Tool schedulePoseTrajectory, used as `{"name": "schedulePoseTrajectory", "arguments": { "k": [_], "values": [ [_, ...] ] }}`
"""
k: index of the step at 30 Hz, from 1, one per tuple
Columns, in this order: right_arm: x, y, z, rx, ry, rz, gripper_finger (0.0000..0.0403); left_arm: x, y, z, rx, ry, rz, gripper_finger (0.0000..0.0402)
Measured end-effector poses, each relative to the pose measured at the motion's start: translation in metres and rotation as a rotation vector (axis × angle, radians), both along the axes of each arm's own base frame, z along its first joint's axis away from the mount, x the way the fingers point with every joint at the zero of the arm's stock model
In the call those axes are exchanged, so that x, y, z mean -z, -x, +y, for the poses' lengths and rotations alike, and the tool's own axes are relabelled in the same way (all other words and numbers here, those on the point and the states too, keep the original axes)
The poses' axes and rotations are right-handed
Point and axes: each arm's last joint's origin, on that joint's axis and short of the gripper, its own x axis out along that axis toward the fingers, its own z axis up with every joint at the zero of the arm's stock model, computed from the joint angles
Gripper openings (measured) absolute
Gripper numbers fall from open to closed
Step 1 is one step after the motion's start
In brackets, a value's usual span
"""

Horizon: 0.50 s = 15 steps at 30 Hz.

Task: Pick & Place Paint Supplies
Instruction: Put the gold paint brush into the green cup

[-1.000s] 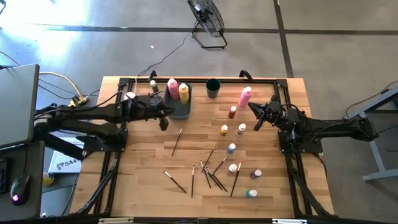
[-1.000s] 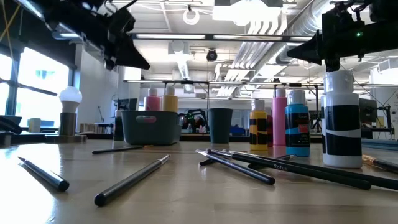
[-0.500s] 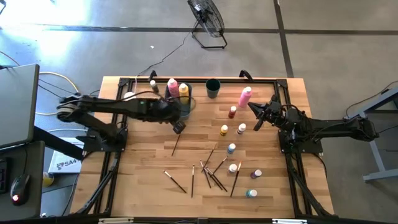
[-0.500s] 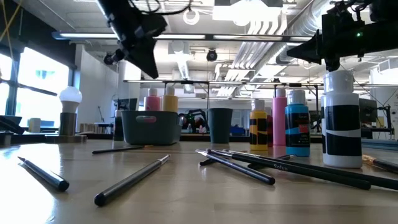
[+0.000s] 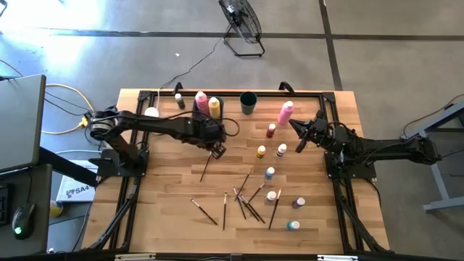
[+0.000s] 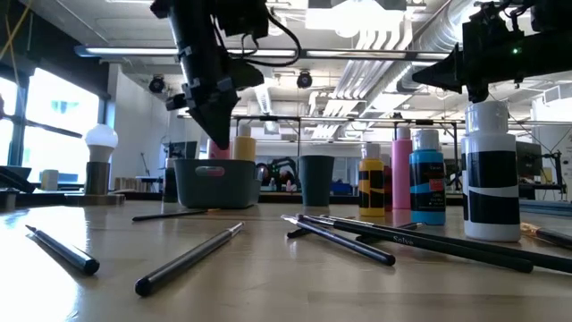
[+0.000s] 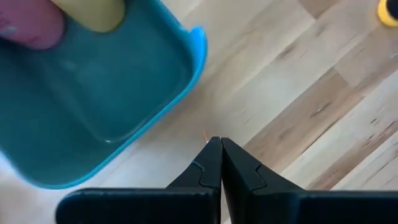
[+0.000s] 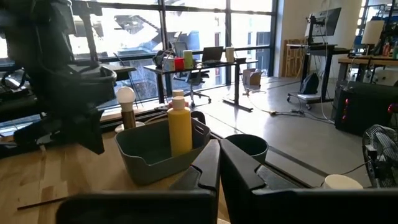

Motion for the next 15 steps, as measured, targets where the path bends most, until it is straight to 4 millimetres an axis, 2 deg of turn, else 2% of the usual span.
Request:
{"name": "schedulePoseTrajectory", "arguments": {
  "k": [7, 12, 15],
  "values": [
    [0.001, 0.0, 0.0, 0.001, 0.02, 0.03, 0.0003, 0.011, -0.015, -0.002, 0.001, 0.113, -0.072, 0.0005],
    [0.002, 0.0, 0.0, 0.001, 0.041, 0.052, 0.0003, 0.012, -0.013, -0.003, -0.101, 0.159, -0.076, 0.0005],
    [0.002, 0.0, 0.0, 0.002, 0.041, 0.052, 0.0003, 0.013, -0.01, -0.006, -0.144, 0.128, -0.059, 0.0005]
  ]
}}
